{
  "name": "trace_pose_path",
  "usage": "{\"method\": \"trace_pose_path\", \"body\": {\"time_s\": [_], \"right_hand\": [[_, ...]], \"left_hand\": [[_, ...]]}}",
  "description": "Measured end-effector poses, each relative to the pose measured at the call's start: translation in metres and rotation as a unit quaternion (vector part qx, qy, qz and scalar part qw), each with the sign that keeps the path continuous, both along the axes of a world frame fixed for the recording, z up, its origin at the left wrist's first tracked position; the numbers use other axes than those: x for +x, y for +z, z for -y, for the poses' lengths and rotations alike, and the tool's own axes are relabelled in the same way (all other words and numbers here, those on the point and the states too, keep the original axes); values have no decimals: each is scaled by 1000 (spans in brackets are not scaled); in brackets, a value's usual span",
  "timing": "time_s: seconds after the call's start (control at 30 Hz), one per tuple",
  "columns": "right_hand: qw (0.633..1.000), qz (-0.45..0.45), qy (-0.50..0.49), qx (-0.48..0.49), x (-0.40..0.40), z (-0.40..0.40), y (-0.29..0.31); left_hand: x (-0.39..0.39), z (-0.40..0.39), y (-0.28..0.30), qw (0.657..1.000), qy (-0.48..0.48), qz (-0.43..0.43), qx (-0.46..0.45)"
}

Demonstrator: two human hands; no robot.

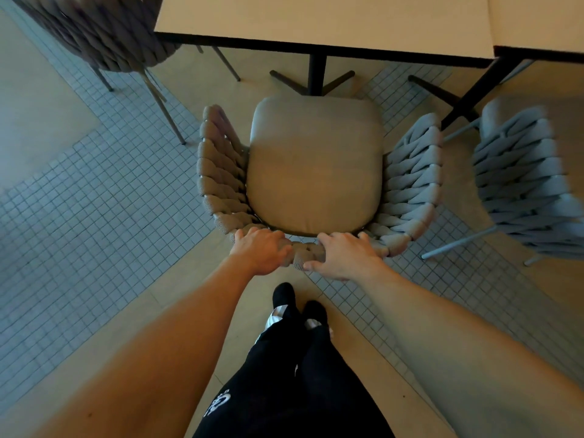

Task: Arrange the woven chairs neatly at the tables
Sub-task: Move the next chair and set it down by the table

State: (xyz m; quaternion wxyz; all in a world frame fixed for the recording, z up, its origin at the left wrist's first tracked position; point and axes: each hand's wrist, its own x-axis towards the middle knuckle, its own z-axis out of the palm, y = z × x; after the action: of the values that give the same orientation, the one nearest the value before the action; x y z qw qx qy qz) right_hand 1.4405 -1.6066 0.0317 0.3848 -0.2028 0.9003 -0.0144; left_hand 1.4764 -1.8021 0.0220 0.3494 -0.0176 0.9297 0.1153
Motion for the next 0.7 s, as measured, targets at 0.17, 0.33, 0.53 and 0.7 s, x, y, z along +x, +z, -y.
{"method": "trace_pose_path", "body": {"time_s": [0.17,0.33,0.53,0.7], "right_hand": [[1000,7,25,-18,7,7,17],[997,15,70,-21,13,22,36],[990,7,137,-29,21,57,50],[982,-10,182,-48,32,104,59]], "left_hand": [[25,11,22,997,64,-46,-16],[56,26,43,989,134,-65,-12],[93,49,62,976,211,-56,-23],[124,85,69,960,270,-61,-29]]}}
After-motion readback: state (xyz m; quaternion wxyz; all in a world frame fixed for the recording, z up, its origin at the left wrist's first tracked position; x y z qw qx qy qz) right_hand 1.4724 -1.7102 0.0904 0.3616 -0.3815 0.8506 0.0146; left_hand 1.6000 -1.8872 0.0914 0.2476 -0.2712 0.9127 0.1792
